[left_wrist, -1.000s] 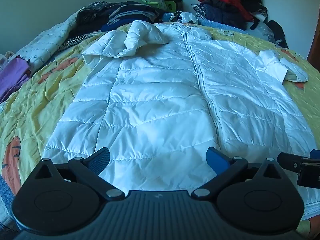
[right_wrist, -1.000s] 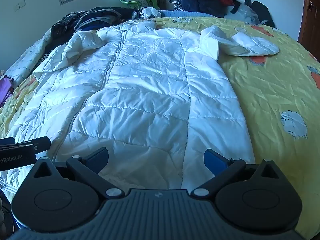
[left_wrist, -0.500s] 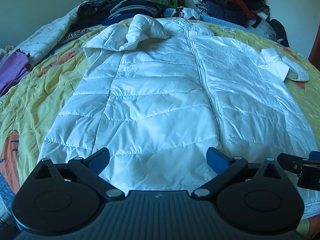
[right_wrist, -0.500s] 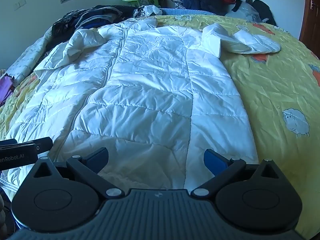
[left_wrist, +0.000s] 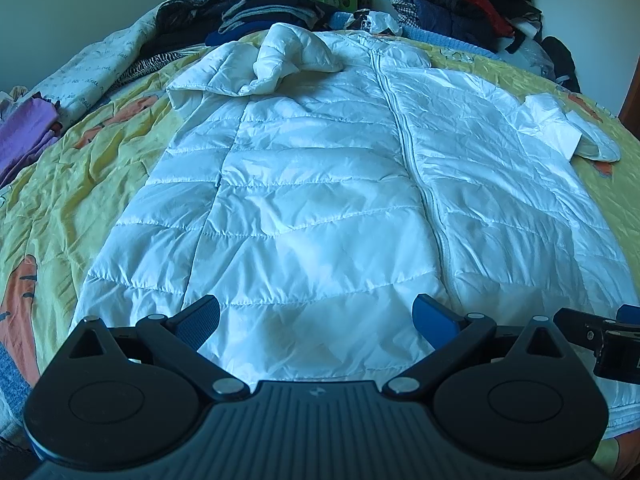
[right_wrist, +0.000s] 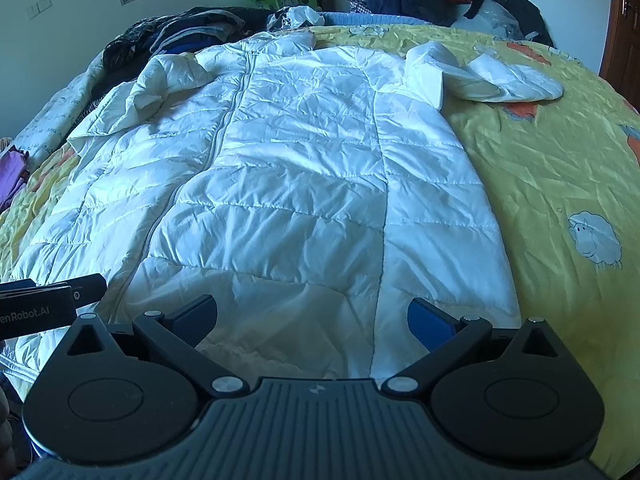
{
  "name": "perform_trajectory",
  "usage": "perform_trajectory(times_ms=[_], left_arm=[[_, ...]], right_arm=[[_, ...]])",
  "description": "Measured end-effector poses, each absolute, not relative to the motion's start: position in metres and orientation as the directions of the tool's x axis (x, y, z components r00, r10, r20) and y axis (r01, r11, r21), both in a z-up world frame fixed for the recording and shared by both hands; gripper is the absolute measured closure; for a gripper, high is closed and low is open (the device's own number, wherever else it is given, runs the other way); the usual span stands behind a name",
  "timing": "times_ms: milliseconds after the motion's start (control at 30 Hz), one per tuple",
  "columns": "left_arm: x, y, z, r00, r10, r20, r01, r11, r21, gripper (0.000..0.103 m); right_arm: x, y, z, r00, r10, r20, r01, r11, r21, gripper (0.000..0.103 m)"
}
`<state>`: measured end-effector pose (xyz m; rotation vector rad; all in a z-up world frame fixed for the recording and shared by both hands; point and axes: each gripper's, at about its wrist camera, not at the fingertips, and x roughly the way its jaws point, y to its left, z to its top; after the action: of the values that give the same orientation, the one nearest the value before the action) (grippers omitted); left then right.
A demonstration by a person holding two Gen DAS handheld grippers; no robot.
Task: Fold small clothes
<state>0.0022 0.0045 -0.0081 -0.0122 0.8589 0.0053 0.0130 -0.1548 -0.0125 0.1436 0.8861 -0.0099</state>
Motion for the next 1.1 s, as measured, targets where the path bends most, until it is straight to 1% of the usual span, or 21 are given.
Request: perform_trajectory(times_ms=[1100], left_arm=[[0.0057,0.0037,-0.0112,0.636,-0.001,-0.771,-0.012,1.0,-0.011,0.0]], right_arm=[[0.0165,-0.1539,-0.0176,0.613,0.061,-0.788,0.072,0.989,0.133,0.0]])
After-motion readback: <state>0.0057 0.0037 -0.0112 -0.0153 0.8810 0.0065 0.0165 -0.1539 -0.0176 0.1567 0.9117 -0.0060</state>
